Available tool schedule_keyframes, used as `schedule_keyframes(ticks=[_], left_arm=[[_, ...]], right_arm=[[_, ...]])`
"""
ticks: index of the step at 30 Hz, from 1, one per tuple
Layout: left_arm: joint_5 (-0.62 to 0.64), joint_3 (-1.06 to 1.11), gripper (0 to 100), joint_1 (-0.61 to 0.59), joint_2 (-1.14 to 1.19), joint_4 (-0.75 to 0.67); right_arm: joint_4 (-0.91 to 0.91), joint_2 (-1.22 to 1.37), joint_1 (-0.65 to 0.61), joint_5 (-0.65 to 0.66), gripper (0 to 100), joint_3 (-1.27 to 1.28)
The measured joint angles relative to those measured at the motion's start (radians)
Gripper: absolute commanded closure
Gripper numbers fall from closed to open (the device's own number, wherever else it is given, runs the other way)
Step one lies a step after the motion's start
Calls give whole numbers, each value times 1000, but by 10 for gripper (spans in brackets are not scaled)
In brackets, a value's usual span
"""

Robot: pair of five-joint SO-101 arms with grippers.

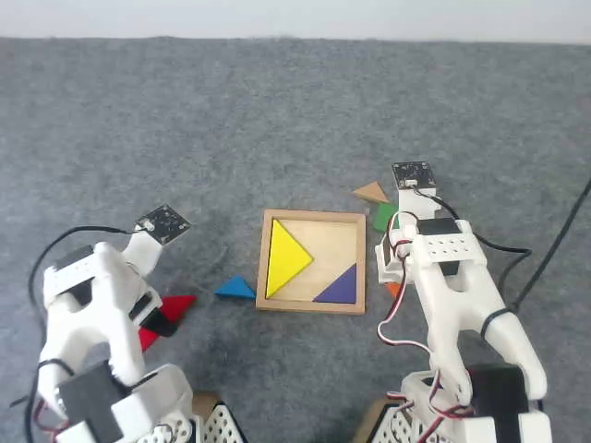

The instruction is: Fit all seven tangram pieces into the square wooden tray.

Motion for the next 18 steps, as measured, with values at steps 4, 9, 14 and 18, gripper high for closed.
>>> schedule_keyframes(ticks=[4,9,14,18], left_arm=[[-2,0,652,0,0,-8],[-3,-18,652,0,31,-25],[2,-124,654,11,147,44],[-3,-149,655,12,169,68]], right_arm=[[0,0,0,0,901,0],[0,0,0,0,901,0],[0,0,0,0,901,0],[0,0,0,0,901,0]])
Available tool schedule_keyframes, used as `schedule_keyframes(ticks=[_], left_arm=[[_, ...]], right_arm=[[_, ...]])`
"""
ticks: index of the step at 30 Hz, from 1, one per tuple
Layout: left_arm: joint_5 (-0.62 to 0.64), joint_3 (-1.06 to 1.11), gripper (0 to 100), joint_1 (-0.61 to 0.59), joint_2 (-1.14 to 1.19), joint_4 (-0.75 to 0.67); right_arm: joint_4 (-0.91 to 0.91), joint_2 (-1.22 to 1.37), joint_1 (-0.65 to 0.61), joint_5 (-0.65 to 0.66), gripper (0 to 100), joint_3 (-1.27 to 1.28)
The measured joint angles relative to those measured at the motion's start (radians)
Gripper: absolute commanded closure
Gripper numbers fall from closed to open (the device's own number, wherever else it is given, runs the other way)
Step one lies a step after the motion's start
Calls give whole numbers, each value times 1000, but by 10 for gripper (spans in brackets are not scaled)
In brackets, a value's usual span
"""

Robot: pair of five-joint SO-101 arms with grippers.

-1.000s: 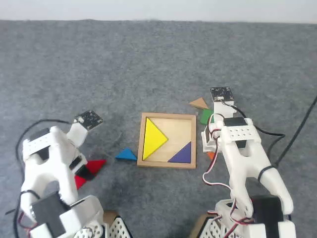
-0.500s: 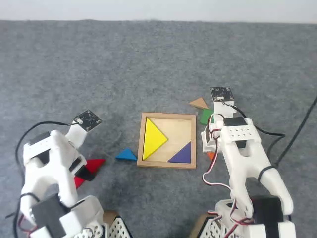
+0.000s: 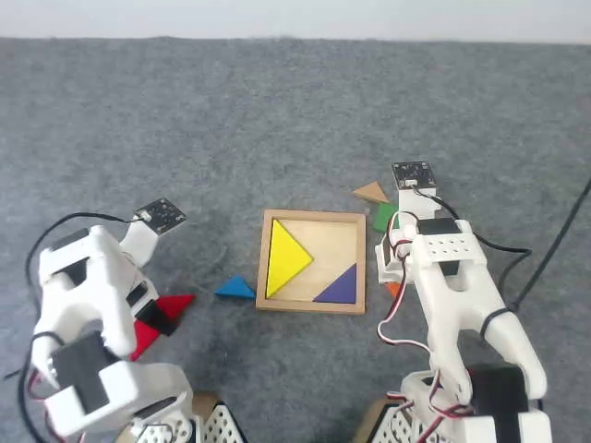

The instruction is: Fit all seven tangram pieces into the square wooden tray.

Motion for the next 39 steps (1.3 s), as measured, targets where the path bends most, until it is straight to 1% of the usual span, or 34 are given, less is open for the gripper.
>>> schedule_keyframes(ticks=[2,6,11,14,29,33,36,39], left_arm=[[0,0,660,0,0,2],[0,0,718,0,0,3],[0,0,731,0,0,6],[0,-2,765,0,0,11],[-18,-3,773,0,0,26],[-18,-3,818,0,0,26],[-20,-5,833,0,-2,35],[-21,-9,874,0,-2,37]], right_arm=[[0,0,0,0,901,0],[0,0,0,0,901,0],[0,0,0,0,901,0],[0,0,0,0,901,0],[0,0,0,0,901,0],[0,0,0,0,901,0],[0,0,0,0,901,0],[0,0,0,0,901,0]])
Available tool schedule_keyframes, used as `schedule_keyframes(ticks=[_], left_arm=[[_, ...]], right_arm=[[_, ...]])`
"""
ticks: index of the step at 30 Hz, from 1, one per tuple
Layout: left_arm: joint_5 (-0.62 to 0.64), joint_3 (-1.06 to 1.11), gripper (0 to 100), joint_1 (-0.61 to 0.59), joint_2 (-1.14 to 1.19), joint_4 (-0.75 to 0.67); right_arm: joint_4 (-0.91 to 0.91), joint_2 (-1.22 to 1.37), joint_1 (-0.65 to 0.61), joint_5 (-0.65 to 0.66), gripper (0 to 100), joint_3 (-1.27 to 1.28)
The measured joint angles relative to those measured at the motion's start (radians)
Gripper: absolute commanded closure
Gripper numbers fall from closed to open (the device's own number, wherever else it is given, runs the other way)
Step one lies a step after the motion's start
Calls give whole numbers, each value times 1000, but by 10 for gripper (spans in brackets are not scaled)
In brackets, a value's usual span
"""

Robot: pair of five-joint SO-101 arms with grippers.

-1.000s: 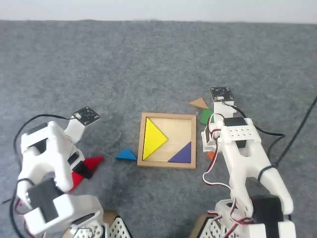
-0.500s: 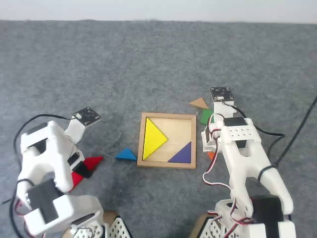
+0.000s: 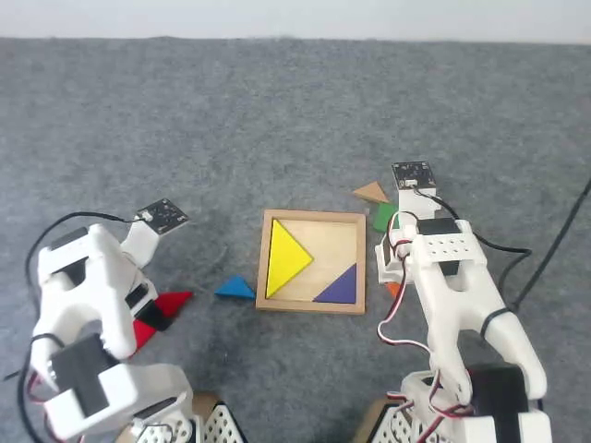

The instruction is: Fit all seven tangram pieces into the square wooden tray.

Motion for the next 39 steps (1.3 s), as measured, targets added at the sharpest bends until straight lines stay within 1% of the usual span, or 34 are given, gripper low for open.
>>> schedule_keyframes(ticks=[2,4,6,10,19,23,25,29,34,39], left_arm=[[-2,0,898,0,0,6],[-2,-2,900,0,0,15],[-3,-2,867,0,0,15],[-3,-2,765,0,0,15],[0,-3,769,0,0,14],[0,-3,843,0,0,14],[0,-3,829,0,0,14],[-3,-3,767,0,0,14],[0,-3,818,0,0,14],[0,-3,823,0,0,14]], right_arm=[[0,0,0,0,901,0],[0,0,0,0,901,0],[0,0,0,0,901,0],[0,0,0,0,901,0],[0,0,0,0,901,0],[0,0,0,0,901,0],[0,0,0,0,901,0],[0,0,0,0,901,0],[0,0,0,0,901,0],[0,0,0,0,901,0]])
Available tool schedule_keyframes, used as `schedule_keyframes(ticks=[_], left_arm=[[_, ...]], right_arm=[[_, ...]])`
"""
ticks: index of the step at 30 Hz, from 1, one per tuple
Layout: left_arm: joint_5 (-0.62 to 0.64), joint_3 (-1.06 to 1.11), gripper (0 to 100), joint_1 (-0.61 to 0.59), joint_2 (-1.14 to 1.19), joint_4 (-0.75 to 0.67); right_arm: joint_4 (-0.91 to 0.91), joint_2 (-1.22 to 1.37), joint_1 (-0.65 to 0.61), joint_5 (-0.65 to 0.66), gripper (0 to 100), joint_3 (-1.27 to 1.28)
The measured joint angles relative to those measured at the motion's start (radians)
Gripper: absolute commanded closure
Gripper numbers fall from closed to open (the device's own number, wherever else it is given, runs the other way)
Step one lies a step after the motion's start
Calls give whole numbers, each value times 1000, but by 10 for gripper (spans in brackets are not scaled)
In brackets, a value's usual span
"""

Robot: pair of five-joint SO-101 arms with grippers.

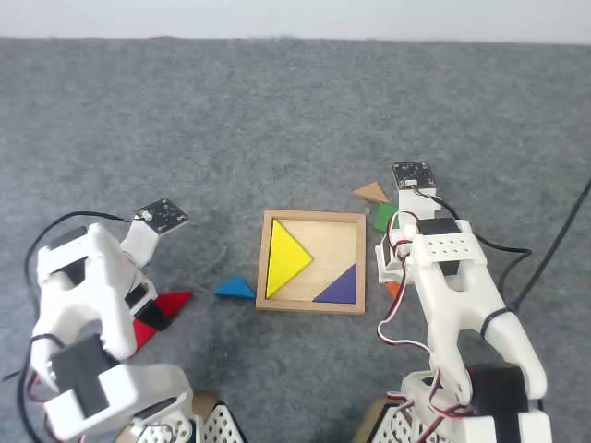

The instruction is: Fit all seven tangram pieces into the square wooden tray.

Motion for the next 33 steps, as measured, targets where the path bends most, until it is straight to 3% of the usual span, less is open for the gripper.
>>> schedule_keyframes(ticks=[10,16,33], left_arm=[[-3,0,874,0,0,0],[-3,0,969,0,0,2],[-5,0,988,0,0,3]], right_arm=[[0,0,0,0,901,0],[0,0,0,0,901,0],[0,0,0,0,901,0]])
